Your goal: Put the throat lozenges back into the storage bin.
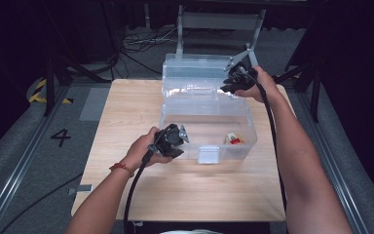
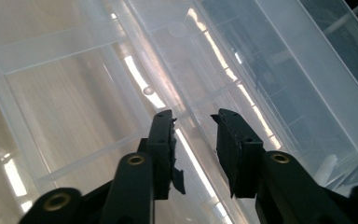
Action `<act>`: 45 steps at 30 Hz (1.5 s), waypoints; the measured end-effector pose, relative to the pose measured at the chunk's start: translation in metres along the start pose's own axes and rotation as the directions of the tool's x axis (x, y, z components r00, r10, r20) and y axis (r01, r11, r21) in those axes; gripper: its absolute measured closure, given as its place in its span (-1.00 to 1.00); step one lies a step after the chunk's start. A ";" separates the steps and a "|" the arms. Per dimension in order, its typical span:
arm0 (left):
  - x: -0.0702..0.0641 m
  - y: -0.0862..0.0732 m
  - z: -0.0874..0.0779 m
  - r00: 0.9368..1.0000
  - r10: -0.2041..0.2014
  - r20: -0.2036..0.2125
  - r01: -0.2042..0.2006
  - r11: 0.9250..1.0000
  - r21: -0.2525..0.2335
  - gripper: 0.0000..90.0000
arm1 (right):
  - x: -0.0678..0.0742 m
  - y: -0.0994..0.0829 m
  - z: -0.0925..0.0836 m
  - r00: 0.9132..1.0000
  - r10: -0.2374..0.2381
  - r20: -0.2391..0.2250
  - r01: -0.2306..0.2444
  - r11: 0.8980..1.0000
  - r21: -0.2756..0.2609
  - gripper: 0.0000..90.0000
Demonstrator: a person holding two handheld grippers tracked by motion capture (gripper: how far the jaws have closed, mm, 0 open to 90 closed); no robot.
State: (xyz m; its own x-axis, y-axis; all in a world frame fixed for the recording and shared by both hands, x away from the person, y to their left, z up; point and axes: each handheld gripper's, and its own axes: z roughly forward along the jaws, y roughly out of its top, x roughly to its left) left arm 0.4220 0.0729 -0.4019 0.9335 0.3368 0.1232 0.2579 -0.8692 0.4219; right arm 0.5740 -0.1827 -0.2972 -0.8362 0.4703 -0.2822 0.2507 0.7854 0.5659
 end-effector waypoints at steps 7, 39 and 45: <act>0.000 0.001 0.000 1.000 -0.011 0.002 0.011 1.000 0.008 0.64 | 0.005 0.006 -0.002 0.999 -0.045 -0.006 0.046 0.999 0.017 0.69; -0.005 0.000 0.001 0.997 -0.062 -0.039 0.061 0.998 -0.017 0.52 | 0.037 0.004 -0.032 0.979 -0.194 -0.062 0.195 0.981 0.005 0.90; -0.006 -0.001 0.001 0.997 -0.060 -0.046 0.059 0.998 -0.022 0.50 | 0.048 0.000 -0.039 0.976 -0.210 -0.051 0.211 0.978 -0.002 0.89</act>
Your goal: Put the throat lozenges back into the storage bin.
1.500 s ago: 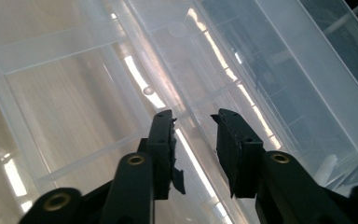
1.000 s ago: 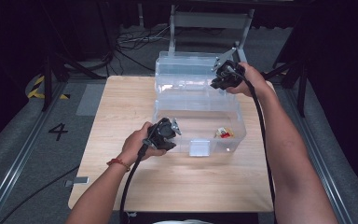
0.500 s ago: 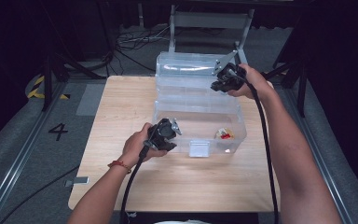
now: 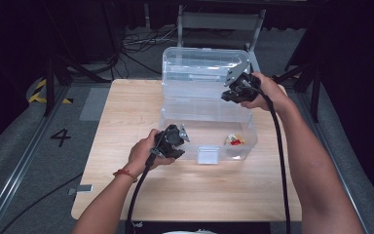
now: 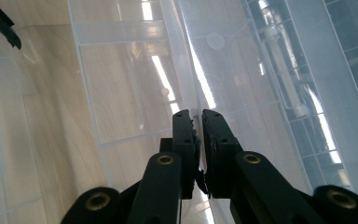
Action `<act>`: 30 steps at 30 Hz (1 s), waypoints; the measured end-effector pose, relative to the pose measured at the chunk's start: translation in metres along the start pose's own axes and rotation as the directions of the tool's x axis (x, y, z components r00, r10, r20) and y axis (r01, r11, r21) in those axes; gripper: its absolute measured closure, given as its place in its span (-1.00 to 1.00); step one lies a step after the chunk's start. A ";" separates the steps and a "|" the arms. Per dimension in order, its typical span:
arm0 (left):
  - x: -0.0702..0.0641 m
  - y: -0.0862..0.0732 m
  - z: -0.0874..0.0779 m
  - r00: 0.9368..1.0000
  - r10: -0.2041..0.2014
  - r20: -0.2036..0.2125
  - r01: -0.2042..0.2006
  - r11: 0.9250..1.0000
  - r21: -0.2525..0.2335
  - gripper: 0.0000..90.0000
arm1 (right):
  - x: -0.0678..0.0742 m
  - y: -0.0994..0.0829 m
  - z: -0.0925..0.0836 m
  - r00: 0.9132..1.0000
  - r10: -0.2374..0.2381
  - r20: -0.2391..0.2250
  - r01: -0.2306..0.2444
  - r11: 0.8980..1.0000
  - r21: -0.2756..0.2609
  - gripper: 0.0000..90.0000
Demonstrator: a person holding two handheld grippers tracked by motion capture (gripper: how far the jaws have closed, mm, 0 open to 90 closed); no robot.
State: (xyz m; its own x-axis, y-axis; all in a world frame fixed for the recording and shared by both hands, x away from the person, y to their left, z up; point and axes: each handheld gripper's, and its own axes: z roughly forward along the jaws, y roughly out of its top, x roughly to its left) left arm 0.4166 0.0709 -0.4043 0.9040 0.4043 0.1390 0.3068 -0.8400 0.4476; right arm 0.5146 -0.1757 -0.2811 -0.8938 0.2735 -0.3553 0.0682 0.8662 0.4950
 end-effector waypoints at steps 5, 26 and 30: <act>-0.001 -0.001 0.000 1.000 0.007 -0.006 -0.007 1.000 -0.004 0.49 | 0.009 -0.002 -0.004 1.000 -0.009 0.006 0.009 1.000 -0.010 0.88; -0.003 -0.002 0.000 0.998 0.057 -0.033 -0.057 0.998 -0.024 0.46 | 0.045 -0.013 -0.011 0.998 -0.061 0.032 0.063 0.997 -0.046 0.81; -0.007 0.000 0.001 0.995 0.073 -0.065 -0.074 0.997 -0.013 0.44 | 0.048 -0.015 -0.011 0.998 -0.052 0.037 0.054 0.997 -0.055 0.79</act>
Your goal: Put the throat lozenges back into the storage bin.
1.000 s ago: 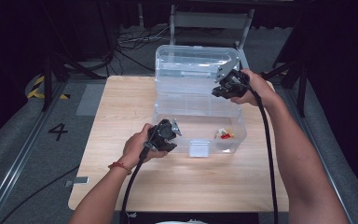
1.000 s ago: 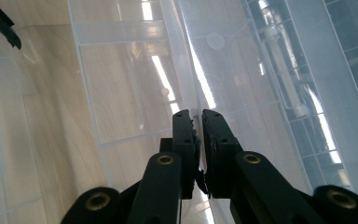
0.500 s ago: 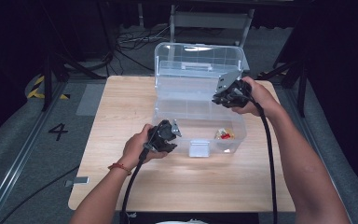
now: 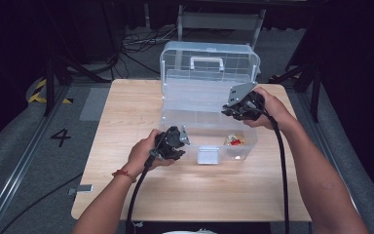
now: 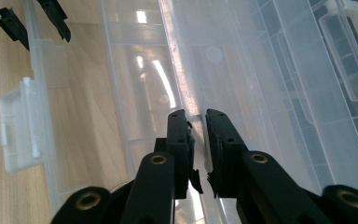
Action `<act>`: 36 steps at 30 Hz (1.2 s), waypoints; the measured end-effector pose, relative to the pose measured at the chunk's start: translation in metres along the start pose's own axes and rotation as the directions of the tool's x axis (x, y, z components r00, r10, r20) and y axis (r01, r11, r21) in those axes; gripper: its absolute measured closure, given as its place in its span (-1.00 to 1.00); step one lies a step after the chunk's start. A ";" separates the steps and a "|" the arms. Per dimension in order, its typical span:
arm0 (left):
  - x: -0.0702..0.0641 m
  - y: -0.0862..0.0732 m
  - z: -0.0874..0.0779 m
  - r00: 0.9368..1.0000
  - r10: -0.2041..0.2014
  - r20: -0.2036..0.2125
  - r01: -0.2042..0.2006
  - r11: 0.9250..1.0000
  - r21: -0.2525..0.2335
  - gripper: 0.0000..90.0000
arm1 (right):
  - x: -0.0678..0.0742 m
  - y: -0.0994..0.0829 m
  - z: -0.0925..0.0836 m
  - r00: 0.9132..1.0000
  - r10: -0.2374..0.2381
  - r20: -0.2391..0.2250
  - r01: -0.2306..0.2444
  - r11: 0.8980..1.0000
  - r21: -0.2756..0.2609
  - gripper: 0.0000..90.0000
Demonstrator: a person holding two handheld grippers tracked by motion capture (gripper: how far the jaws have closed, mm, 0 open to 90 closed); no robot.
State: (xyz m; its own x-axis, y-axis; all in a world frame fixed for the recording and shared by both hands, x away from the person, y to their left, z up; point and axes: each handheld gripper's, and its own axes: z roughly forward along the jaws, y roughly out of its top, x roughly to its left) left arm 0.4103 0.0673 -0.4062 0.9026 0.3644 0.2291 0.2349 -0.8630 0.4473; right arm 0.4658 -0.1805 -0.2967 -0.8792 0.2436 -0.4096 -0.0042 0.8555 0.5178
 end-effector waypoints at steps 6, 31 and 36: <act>-0.008 0.005 -0.004 0.998 0.043 -0.038 -0.044 0.999 -0.021 0.40 | 0.003 -0.003 0.000 1.000 0.005 0.011 -0.005 1.000 -0.014 0.77; -0.001 -0.023 -0.062 0.996 -0.030 -0.089 0.003 0.958 -0.286 1.00 | 0.016 -0.020 -0.001 0.998 0.066 0.018 -0.063 0.992 -0.105 0.72; 0.014 -0.036 -0.077 0.989 -0.060 -0.136 0.010 0.939 -0.344 1.00 | 0.017 -0.022 0.000 0.997 0.069 0.021 -0.066 0.990 -0.125 0.71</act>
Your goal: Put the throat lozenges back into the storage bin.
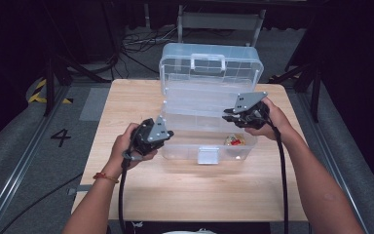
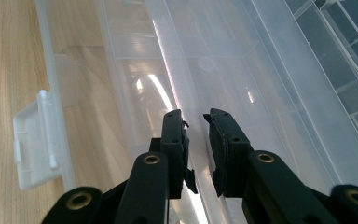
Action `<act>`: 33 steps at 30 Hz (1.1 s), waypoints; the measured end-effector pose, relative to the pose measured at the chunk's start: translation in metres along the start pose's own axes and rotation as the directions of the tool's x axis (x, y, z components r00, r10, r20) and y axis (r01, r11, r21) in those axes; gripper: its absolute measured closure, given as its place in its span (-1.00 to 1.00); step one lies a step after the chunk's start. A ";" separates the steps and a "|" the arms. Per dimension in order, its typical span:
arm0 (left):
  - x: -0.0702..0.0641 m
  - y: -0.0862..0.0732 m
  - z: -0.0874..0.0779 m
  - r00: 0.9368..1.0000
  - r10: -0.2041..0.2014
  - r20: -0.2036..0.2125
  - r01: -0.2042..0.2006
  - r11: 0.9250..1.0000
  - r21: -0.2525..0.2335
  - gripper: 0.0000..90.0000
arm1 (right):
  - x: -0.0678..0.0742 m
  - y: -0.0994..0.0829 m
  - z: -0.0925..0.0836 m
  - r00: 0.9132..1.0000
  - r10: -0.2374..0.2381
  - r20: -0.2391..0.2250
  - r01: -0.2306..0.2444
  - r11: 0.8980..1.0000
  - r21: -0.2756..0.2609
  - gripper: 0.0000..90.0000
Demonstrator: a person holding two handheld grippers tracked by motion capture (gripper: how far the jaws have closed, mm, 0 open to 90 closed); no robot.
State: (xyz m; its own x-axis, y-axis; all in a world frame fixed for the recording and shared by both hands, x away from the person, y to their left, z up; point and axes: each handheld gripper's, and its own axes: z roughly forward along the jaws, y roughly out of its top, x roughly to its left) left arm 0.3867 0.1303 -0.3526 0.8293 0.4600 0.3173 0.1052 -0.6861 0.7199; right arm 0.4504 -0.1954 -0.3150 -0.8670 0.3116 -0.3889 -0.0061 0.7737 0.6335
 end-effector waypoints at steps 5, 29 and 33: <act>0.033 -0.003 -0.023 0.992 -0.122 -0.033 0.117 0.984 -0.131 1.00 | 0.001 0.000 0.000 1.000 0.003 0.009 -0.003 1.000 0.000 0.70; 0.130 0.027 0.022 0.936 -0.352 0.010 0.339 0.895 -0.289 1.00 | 0.007 -0.002 0.000 1.000 0.008 0.023 -0.008 1.000 0.000 0.67; 0.135 0.029 0.025 0.935 -0.355 -0.001 0.339 0.894 -0.294 1.00 | 0.009 -0.002 0.001 1.000 0.007 0.024 -0.007 1.000 -0.001 0.66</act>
State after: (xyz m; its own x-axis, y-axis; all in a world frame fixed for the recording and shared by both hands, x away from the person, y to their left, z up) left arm 0.5156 0.1582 -0.3047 0.7376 0.6740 0.0412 0.2143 -0.2916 0.9322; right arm 0.4429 -0.1935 -0.3203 -0.8548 0.3298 -0.4007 -0.0008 0.7712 0.6366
